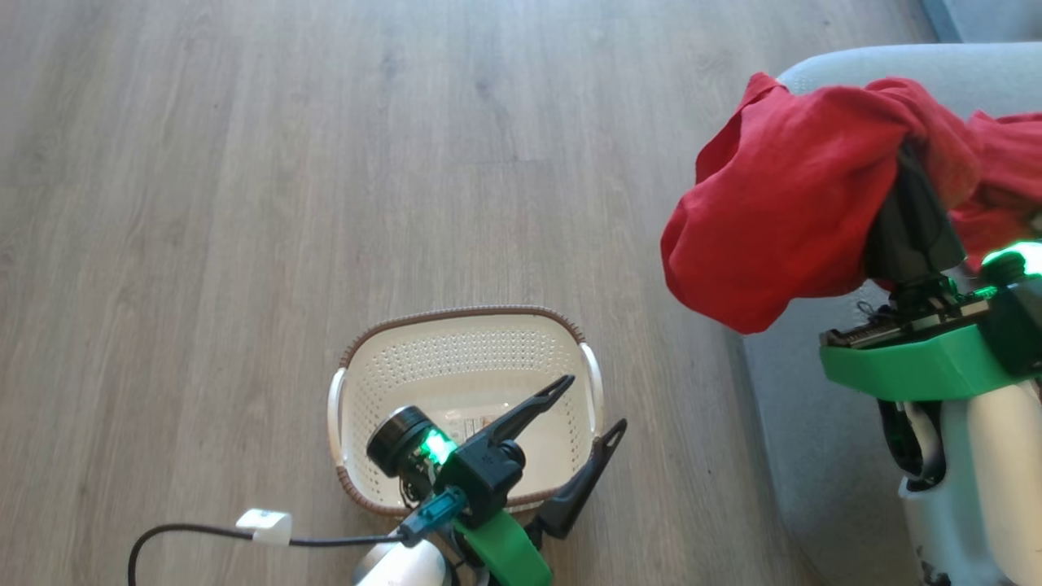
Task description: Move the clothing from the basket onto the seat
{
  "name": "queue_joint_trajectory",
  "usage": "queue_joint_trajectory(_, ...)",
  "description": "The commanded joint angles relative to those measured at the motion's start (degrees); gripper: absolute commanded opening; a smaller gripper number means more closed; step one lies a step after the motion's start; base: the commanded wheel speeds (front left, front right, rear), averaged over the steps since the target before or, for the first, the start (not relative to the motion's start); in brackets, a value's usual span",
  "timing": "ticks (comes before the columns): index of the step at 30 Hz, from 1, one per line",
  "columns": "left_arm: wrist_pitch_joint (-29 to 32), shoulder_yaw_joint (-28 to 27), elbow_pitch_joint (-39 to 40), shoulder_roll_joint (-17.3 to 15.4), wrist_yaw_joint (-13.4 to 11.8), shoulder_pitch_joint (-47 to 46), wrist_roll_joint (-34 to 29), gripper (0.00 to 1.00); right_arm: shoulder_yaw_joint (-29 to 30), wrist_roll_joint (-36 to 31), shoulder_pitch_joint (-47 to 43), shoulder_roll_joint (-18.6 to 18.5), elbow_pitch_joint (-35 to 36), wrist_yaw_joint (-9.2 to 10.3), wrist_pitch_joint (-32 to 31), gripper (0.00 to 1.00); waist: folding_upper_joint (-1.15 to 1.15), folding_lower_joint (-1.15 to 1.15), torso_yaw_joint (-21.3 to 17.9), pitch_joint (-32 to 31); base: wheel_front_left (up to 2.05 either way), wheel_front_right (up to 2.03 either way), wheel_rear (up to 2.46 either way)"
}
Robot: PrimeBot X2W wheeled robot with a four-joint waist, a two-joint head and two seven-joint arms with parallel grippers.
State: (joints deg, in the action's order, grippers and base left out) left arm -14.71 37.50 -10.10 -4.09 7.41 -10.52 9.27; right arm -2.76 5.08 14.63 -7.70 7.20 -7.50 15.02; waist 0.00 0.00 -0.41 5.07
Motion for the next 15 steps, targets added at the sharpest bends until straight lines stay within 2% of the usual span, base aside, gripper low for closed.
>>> queue_joint_trajectory(1, -0.29, -1.23, 1.15, -0.3, 0.06, -1.93, 0.12, 1.0, -0.65, -0.19, 2.26, -0.53, 2.24, 0.01, -0.02, 0.0, 0.0, 0.0, -0.7, -0.06, 0.0, 0.0, 0.0)
queue_joint_trajectory(15, -0.29, -3.38, 0.83, 0.46, 0.07, -0.78, -0.23, 1.0, 1.94, -0.49, 1.51, -0.67, 2.45, 0.01, -0.02, 0.0, 0.0, 0.0, -4.98, -0.39, 0.0, 0.0, 0.0)
